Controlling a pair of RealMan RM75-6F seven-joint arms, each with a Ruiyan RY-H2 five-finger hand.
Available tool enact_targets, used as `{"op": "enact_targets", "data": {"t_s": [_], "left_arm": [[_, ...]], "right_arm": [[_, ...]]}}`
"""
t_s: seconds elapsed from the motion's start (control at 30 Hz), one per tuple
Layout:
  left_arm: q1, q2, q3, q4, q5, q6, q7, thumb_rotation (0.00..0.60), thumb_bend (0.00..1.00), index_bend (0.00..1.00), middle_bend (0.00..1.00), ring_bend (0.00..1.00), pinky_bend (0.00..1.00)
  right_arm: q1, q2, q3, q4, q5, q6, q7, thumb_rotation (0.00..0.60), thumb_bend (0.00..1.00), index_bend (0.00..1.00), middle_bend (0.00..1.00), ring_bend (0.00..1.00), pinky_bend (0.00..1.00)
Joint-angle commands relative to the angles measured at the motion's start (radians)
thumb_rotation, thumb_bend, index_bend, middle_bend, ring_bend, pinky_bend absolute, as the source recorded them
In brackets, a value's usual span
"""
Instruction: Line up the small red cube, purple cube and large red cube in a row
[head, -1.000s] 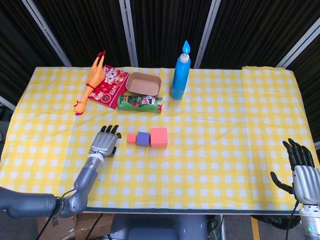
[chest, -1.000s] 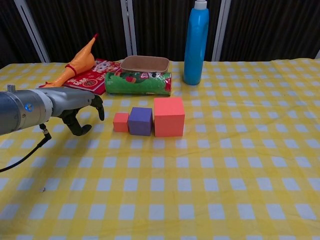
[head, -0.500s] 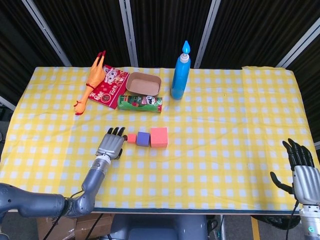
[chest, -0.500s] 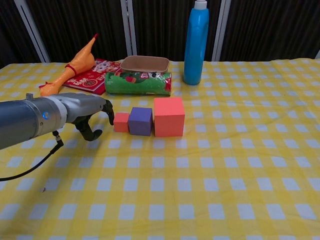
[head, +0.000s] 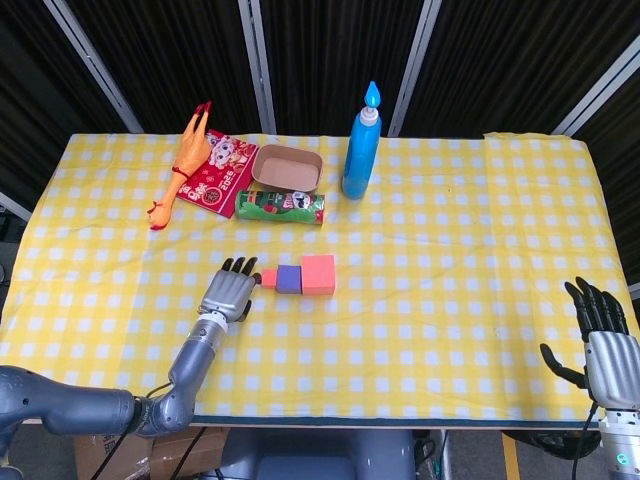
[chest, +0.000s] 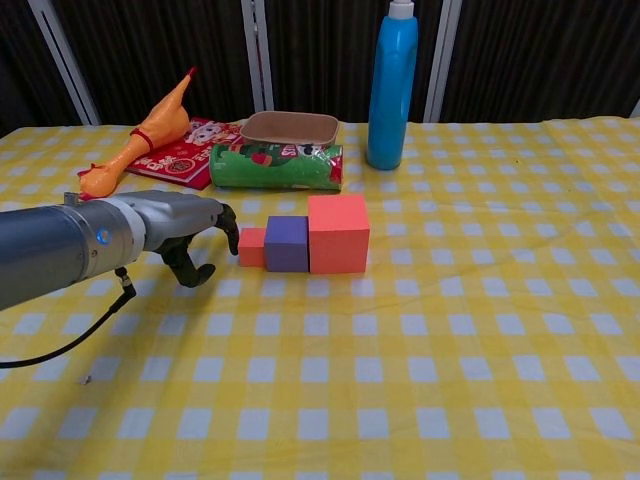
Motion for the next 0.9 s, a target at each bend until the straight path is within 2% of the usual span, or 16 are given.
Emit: {"op": "enact_targets", "data": {"t_s": [0.03,0.47,0.67,0.73,0.8,0.9], "left_arm": [[0.0,-0.002,-0.001,0.001,0.001,-0.001,-0.002,0.6,0.57,0.25,0.0,0.0,0.07],[0.003,-0.005,0.002,0.007,0.005,0.001,-0.006,0.6,0.57,0.25,0.0,0.0,0.07],[0.022,0.032,0.007,-0.037,0.029,0.018,-0.025,0.6,0.57,0.25,0.0,0.0,0.07],[0.039,0.06,0.01,-0.07,0.06,0.031,-0.049,0.6,0.53,0.24,0.0,0.0,0.07],[0.068,0.098,0.012,-0.11,0.124,0.055,-0.099,0.6,0.45,0.2,0.0,0.0,0.07],[0.138,0.169,0.033,-0.16,0.28,0.122,-0.206,0.6,0.37,0.14,0.0,0.0,0.07]], "right_arm": [[0.0,0.0,0.0,0.0,0.0,0.0,-0.001,0.6,0.37,0.0,0.0,0.0,0.04],[-0.001,-0.001,-0.001,0.002,-0.004,0.003,0.002,0.6,0.37,0.0,0.0,0.0,0.04],[-0.001,0.0,-0.001,0.003,-0.006,0.005,0.007,0.6,0.37,0.0,0.0,0.0,0.04],[-0.001,0.0,-0.002,0.005,-0.007,0.005,0.007,0.6,0.37,0.0,0.0,0.0,0.04],[-0.001,0.001,-0.001,0.006,-0.006,0.005,0.006,0.6,0.37,0.0,0.0,0.0,0.04],[-0.001,-0.002,-0.001,0.008,-0.005,0.006,-0.003,0.6,0.37,0.0,0.0,0.0,0.04]]}}
